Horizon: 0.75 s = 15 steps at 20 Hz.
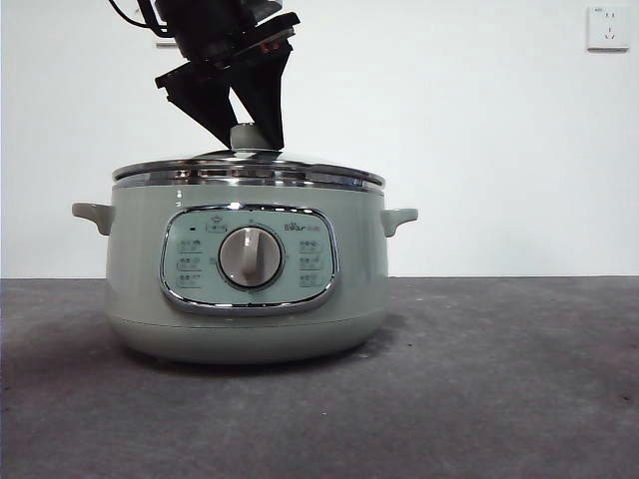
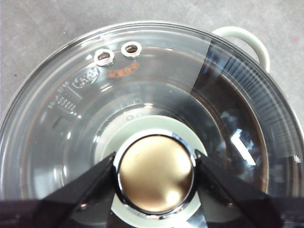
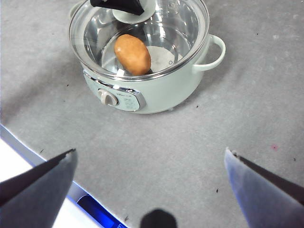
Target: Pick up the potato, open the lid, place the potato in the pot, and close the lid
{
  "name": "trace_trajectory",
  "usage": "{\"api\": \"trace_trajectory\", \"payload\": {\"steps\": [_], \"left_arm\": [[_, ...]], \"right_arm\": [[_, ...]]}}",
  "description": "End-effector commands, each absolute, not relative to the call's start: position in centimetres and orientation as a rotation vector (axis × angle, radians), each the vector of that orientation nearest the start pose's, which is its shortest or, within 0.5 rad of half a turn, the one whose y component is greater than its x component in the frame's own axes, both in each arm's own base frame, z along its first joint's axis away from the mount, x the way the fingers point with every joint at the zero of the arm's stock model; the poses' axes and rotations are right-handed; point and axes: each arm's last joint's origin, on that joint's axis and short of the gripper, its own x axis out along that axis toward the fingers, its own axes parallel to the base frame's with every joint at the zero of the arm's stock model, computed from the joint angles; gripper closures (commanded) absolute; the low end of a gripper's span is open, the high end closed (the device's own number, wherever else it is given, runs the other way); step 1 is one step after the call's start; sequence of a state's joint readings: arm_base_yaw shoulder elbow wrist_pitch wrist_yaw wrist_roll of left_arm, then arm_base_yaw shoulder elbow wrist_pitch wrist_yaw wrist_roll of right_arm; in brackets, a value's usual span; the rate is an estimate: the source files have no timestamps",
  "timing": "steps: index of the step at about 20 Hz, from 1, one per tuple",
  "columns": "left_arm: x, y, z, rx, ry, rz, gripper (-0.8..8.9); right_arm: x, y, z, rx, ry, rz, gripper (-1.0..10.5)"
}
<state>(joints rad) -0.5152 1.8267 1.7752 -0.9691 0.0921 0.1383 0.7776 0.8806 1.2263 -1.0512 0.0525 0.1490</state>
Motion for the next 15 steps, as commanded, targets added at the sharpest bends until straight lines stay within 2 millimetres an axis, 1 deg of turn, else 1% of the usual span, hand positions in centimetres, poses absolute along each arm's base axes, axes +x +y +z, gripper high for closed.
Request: {"api": "trace_trajectory", "payload": {"steps": [1,5,10,13,15], "left_arm": [[34.05,-20.52,28.66,0.454,1.057,-0.676,8.22],[33.93,-20.57,28.62,0.498,1.058,-0.632,8.22],[33.65,-20.78,28.56,0.547,1.063,-0.616,8.22],[33.45,-21.08,28.55,0.570,1.057,-0.625,8.23],[33.35,-21.28,28.57,0.545,1.057,-0.665,8.20]], "right_arm": [[9.84,9.51,38.17,-0.158,0.711,0.643,1.9],[9.84,9.51,38.17,-0.156,0.712,0.643,1.9],[9.84,9.51,38.17,-0.154,0.712,0.642,1.9],[9.84,9.51,38.17,-0.151,0.713,0.641,1.9],[9.84,9.51,38.17,-0.151,0.714,0.641,1.9]]}}
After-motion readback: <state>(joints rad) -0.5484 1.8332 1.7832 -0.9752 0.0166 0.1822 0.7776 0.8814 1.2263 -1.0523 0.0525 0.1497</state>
